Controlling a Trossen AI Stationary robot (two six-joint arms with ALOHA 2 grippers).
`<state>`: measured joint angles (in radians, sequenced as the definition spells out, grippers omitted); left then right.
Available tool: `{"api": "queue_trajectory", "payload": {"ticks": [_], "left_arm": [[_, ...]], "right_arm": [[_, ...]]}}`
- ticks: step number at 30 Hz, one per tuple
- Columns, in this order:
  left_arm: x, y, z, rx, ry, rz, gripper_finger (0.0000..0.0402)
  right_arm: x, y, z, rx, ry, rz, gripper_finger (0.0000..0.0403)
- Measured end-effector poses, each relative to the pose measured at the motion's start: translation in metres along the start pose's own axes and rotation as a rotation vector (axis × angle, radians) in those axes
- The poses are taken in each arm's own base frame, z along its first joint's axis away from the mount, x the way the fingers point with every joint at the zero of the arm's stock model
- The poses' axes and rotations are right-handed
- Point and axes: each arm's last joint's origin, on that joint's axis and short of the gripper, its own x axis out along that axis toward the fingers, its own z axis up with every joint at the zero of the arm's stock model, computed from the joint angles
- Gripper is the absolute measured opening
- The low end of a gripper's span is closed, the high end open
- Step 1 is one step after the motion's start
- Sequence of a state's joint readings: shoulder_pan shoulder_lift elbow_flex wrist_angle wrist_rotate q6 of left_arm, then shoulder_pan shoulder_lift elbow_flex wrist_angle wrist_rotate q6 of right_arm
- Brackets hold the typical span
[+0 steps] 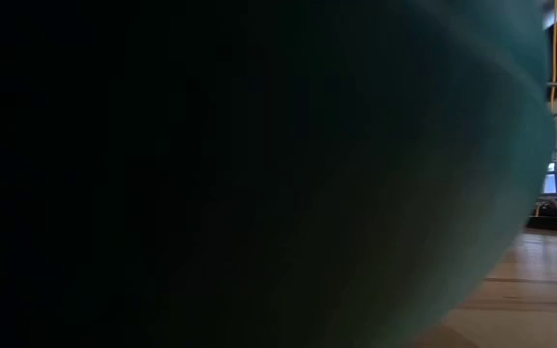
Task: Sort dishes
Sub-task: Put the green plate in the dish rack
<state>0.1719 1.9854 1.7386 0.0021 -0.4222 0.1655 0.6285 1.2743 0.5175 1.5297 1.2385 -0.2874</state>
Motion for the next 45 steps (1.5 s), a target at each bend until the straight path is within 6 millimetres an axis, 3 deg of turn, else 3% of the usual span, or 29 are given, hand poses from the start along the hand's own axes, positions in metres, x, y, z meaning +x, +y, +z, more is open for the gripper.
{"api": "queue_trajectory", "payload": {"ticks": [11,18,29,45], "left_arm": [[-0.001,-0.003,0.001,0.067,-0.002,0.001,0.0000],[-0.012,-0.011,0.006,0.140,0.007,0.044,0.0000],[-0.040,-0.020,0.024,0.168,0.006,0.083,0.0000],[-0.052,-0.036,0.020,0.235,0.077,0.119,0.0000]], "right_arm": [[0.000,-0.001,0.003,0.089,-0.018,0.011,0.0014],[0.000,0.000,0.004,0.125,-0.021,0.022,0.0014],[0.001,0.000,0.004,0.117,-0.027,0.037,0.0015],[0.008,0.015,0.023,0.009,-0.071,0.044,0.0015]]}}
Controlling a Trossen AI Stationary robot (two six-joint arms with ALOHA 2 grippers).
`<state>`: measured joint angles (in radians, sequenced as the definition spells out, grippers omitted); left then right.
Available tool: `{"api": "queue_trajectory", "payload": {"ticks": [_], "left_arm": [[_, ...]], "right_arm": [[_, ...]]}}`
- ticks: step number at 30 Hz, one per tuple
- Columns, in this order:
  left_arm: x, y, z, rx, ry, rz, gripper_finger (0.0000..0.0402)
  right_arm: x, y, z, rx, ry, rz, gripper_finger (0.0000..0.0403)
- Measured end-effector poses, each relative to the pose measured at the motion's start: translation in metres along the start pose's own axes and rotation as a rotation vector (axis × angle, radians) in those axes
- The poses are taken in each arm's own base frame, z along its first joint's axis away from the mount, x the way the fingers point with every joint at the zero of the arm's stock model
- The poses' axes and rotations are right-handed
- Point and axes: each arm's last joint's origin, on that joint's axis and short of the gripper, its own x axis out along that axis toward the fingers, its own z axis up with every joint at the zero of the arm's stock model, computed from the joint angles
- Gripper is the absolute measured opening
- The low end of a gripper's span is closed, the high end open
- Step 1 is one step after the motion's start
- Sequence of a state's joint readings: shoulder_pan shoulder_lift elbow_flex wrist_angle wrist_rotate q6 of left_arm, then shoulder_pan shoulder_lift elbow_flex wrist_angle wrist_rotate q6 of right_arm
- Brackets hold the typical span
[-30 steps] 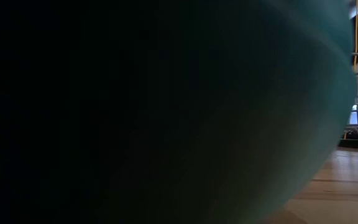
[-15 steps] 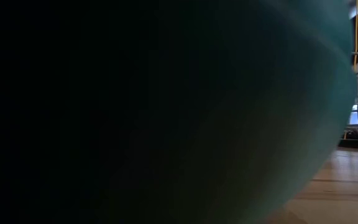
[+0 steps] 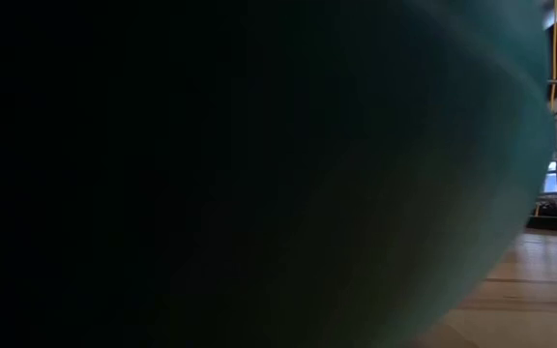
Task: Sort dishes
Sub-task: Put the green plate in the dish rack
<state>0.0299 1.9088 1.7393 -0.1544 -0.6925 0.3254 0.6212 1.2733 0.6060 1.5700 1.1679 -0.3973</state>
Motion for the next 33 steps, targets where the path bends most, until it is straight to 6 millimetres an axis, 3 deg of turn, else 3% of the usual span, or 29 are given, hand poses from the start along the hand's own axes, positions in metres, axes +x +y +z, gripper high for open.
{"api": "queue_trajectory", "payload": {"ticks": [14,22,33], "left_arm": [[0.031,0.037,-0.004,-0.178,-0.140,-0.200,0.0000],[0.031,0.034,-0.004,-0.171,-0.141,-0.215,0.0000],[0.028,0.028,-0.006,-0.162,-0.104,-0.236,0.0000]], "right_arm": [[0.000,0.005,-0.022,-0.022,0.029,-0.004,0.0015],[0.008,0.004,-0.038,0.048,0.026,-0.016,0.0015],[0.004,0.006,-0.038,0.027,0.040,-0.020,0.0015]]}}
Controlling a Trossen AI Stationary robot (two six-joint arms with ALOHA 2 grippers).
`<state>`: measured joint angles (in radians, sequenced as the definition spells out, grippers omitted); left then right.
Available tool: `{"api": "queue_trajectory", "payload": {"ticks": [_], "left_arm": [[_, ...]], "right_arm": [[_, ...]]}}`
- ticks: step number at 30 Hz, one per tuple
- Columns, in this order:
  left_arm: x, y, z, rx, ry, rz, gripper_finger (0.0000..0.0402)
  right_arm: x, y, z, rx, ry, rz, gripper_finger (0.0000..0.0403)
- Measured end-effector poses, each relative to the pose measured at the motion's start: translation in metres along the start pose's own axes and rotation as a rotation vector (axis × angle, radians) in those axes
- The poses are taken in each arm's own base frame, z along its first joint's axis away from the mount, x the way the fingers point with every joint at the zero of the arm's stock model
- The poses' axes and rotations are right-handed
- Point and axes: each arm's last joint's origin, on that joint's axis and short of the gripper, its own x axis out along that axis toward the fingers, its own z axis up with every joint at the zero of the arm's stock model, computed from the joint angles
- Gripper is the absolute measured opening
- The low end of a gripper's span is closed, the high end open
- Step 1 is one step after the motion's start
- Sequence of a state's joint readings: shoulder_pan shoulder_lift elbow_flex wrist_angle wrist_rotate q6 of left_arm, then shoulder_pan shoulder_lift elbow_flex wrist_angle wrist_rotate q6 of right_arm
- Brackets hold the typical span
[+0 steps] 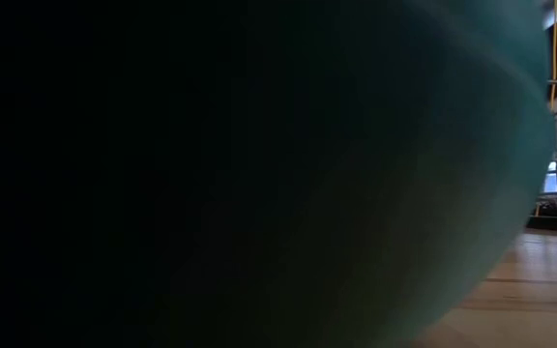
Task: Sort dishes
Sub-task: Put the green plate in the dish rack
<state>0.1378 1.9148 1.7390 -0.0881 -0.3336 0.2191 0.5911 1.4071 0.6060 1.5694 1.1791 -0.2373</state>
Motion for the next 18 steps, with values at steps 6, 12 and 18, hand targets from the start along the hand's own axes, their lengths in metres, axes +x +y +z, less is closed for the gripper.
{"api": "queue_trajectory", "payload": {"ticks": [6,12,18], "left_arm": [[-0.001,-0.005,-0.003,0.012,0.030,-0.030,0.0000],[-0.001,-0.006,-0.002,0.010,0.024,-0.027,0.0000],[-0.001,-0.006,-0.003,0.011,0.027,-0.023,0.0000]], "right_arm": [[-0.012,0.003,0.000,-0.067,0.052,-0.050,0.0015],[-0.011,0.003,0.000,-0.069,0.045,-0.045,0.0015],[-0.010,0.002,0.000,-0.071,0.043,-0.044,0.0015]]}}
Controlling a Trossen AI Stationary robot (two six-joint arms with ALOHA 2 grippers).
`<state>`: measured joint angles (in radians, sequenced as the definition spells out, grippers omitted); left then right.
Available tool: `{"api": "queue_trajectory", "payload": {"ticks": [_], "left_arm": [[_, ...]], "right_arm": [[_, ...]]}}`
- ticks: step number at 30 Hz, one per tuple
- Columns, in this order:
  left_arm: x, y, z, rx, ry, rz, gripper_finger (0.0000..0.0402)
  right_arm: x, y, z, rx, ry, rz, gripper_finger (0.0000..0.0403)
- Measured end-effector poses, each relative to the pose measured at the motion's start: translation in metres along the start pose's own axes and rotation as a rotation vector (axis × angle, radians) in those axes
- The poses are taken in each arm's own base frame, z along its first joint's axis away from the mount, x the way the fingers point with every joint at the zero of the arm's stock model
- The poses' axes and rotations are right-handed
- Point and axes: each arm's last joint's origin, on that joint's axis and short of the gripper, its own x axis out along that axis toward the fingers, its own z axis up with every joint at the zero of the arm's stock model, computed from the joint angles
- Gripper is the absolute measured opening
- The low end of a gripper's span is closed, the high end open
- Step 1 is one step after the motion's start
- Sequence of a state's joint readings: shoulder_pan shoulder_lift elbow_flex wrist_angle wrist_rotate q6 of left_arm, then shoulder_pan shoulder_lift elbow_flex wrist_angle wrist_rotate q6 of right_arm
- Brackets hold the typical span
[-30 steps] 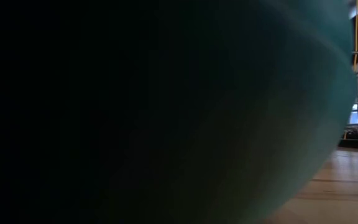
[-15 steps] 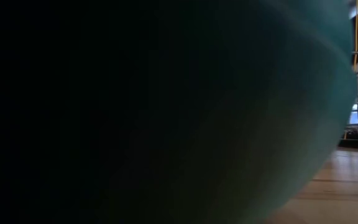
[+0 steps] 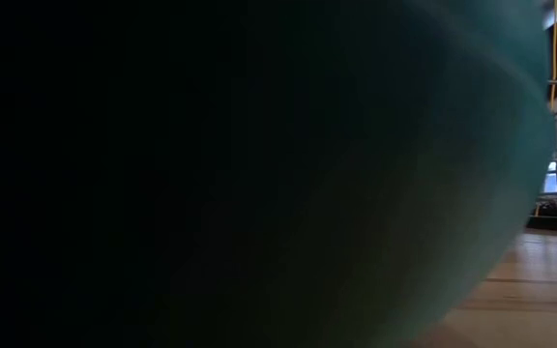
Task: Sort dishes
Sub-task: Put the green plate in the dish rack
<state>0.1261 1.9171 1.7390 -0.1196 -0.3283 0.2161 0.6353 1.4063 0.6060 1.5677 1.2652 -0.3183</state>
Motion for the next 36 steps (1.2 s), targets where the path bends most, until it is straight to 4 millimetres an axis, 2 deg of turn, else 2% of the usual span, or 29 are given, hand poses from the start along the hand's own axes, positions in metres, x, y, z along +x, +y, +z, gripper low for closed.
{"api": "queue_trajectory", "payload": {"ticks": [18,36], "left_arm": [[-0.0008,-0.0024,0.0003,0.017,0.001,-0.002,0.0000],[-0.0027,-0.0082,0.0019,0.025,-0.009,-0.028,0.0000]], "right_arm": [[-0.0001,0.0002,-0.0046,-0.049,0.029,-0.034,0.0022],[0.0004,0.0006,-0.0061,-0.080,0.032,-0.026,0.0061]]}}
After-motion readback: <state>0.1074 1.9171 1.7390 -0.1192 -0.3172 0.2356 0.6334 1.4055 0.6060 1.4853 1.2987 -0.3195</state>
